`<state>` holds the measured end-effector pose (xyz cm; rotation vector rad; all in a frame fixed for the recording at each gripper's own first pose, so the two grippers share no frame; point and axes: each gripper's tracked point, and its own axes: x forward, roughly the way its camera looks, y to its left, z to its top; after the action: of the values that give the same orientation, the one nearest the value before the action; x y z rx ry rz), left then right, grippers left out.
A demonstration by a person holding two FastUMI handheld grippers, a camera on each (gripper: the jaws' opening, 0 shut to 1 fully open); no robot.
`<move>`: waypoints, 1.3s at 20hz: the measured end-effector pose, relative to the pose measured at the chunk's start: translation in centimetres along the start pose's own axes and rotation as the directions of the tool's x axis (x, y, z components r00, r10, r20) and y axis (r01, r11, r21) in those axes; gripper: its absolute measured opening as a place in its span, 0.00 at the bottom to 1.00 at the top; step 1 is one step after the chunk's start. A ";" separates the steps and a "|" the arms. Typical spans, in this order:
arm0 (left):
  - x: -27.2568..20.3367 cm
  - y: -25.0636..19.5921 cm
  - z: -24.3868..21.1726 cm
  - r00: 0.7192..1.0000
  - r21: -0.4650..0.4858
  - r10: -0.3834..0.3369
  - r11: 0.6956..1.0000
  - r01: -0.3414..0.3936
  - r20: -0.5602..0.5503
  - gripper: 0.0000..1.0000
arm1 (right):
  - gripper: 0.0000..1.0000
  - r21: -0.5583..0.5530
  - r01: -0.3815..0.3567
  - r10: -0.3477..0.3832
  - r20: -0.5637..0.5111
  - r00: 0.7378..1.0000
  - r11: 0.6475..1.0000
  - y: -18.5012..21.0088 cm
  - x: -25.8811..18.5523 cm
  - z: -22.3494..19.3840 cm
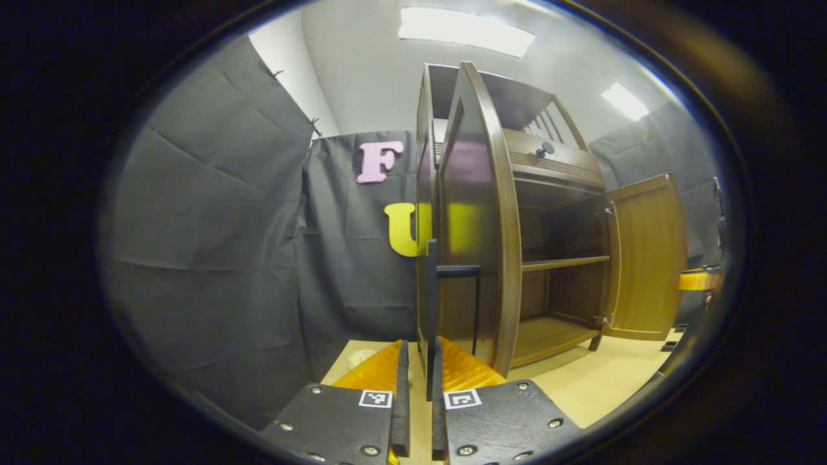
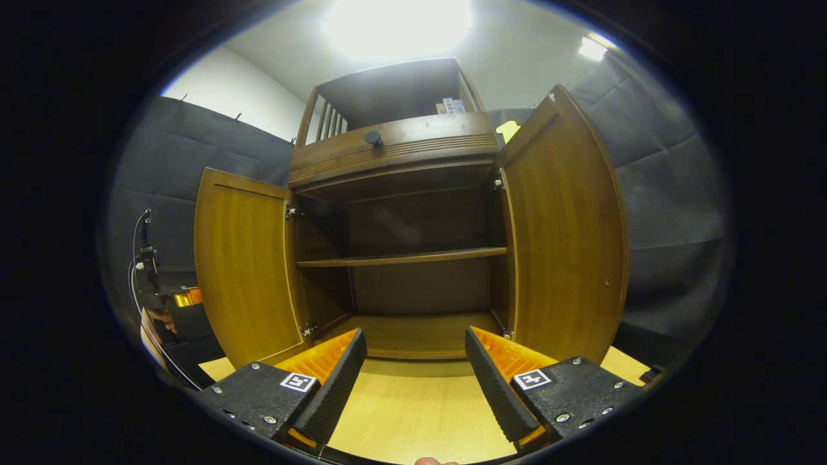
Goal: Open the right door of the double-door shoe cabinet with the right hand, and open the left door with the left hand.
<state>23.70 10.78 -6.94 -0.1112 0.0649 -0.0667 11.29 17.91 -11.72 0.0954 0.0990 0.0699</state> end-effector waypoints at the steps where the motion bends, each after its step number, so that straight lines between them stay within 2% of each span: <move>1: 0.0 0.6 -0.1 1.000 0.015 0.028 0.999 -0.028 -0.002 0.19 | 0.95 -0.009 0.011 -0.011 0.003 1.000 1.000 -0.7 -0.7 -0.1; 3: -0.2 1.7 -0.1 0.997 0.028 0.080 0.996 -0.080 0.001 0.14 | 0.95 -0.012 0.033 -0.032 0.009 0.999 0.999 -2.0 -1.4 0.1; 4: -0.1 2.1 0.0 0.994 0.032 0.112 0.993 -0.112 0.007 0.19 | 0.95 -0.008 0.040 -0.040 0.014 0.999 0.999 -2.5 -1.7 0.4; 5: -0.1 2.7 0.2 0.989 0.044 0.148 0.988 -0.148 0.015 0.19 | 0.95 -0.003 0.043 -0.042 0.020 0.999 0.999 -2.9 -2.0 0.7; 7: -0.1 3.6 0.5 0.979 0.045 0.199 0.979 -0.201 0.035 0.09 | 0.95 0.002 0.033 -0.033 0.035 0.999 0.999 -3.4 -2.6 1.4; 8: 0.1 3.5 0.6 0.977 0.033 0.210 0.977 -0.212 0.042 0.19 | 0.95 -0.001 0.024 -0.024 0.044 0.999 1.000 -3.5 -3.1 1.6; 11: 0.0 3.2 1.2 0.970 0.006 0.234 0.972 -0.235 0.061 0.13 | 0.95 -0.016 0.013 -0.012 0.072 0.997 1.000 -4.0 -4.0 2.9; 13: 0.3 2.3 1.8 0.971 -0.024 0.223 0.975 -0.221 0.088 0.11 | 0.95 -0.015 0.003 -0.002 0.095 0.996 1.000 -4.6 -3.9 4.6; 16: 1.0 0.7 2.0 0.975 -0.043 0.198 0.980 -0.194 0.101 0.59 | 0.95 -0.019 -0.029 0.031 0.107 0.994 0.999 -4.7 -4.1 5.9; 18: 0.3 0.5 2.5 0.971 -0.049 0.214 0.977 -0.209 0.110 0.92 | 0.94 -0.023 -0.044 0.046 0.117 0.992 0.999 -4.7 -4.8 6.5; 19: 0.4 -0.1 2.6 0.971 -0.058 0.208 0.978 -0.203 0.114 0.92 | 0.95 -0.023 -0.050 0.053 0.118 0.992 0.998 -4.5 -5.3 6.6; 20: 0.6 -0.9 2.7 0.974 -0.076 0.193 0.980 -0.185 0.115 0.98 | 0.95 -0.025 -0.056 0.059 0.117 0.991 0.998 -4.3 -5.8 6.7; 21: 0.6 -1.9 2.8 0.978 -0.097 0.172 0.982 -0.161 0.116 0.93 | 0.93 -0.033 -0.065 0.068 0.114 0.991 0.997 -4.1 -6.4 6.6; 24: 0.7 -4.5 3.1 0.987 -0.129 0.118 0.986 -0.103 0.110 0.92 | 0.95 -0.081 -0.063 0.070 0.094 0.993 0.995 -3.7 -8.1 6.0; 26: 0.3 -5.5 3.0 0.991 -0.104 0.090 0.991 -0.080 0.100 0.92 | 0.95 -0.115 -0.071 0.081 0.083 0.993 0.991 -3.1 -9.3 5.5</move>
<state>23.83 5.65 -3.36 -0.2112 -0.0314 0.0276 2.85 13.61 -5.72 -0.0100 0.0036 0.1473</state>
